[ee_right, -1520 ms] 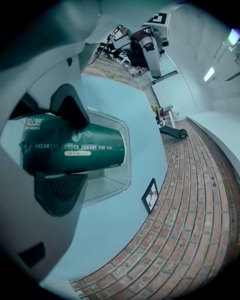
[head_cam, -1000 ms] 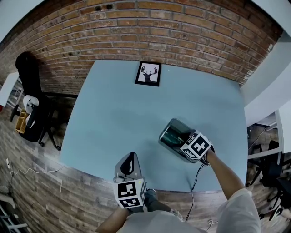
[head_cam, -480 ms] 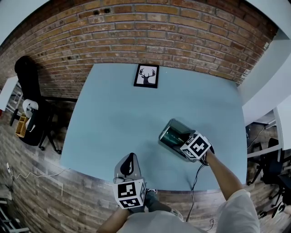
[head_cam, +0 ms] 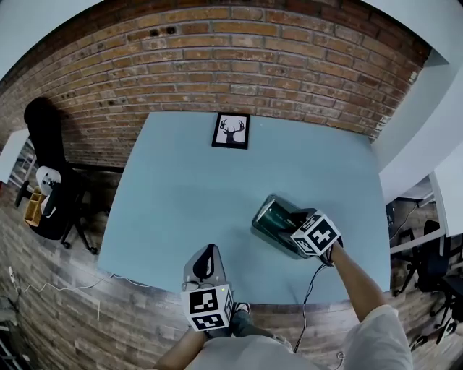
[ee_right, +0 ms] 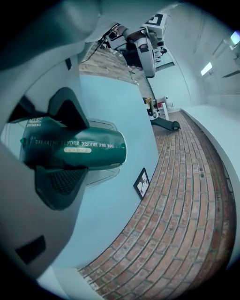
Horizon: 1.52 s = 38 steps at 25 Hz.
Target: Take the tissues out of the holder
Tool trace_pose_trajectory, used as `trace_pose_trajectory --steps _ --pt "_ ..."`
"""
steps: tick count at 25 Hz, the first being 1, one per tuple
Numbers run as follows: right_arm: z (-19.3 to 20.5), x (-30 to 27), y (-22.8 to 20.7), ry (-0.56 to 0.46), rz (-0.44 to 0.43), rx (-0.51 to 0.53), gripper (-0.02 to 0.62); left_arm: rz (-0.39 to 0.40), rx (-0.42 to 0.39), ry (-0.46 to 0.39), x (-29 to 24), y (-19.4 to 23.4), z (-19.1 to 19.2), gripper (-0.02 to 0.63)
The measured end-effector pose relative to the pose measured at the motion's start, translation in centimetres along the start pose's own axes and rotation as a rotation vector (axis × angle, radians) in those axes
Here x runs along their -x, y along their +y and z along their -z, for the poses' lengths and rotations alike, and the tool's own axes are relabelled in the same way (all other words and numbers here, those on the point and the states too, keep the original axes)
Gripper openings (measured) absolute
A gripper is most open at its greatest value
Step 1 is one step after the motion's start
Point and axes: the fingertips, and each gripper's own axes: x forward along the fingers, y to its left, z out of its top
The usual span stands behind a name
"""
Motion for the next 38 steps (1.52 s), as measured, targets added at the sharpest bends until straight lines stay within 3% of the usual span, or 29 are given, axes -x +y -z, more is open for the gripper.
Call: trace_pose_trajectory --steps 20,38 --pt "-3.6 6.8 1.3 -0.080 0.091 0.028 0.275 0.068 -0.032 -0.062 2.8 -2.1 -2.1 0.008" --pt "-5.1 8.5 7.7 -0.125 0.050 0.050 0.275 0.083 -0.027 -0.094 5.9 -2.3 -1.9 0.008"
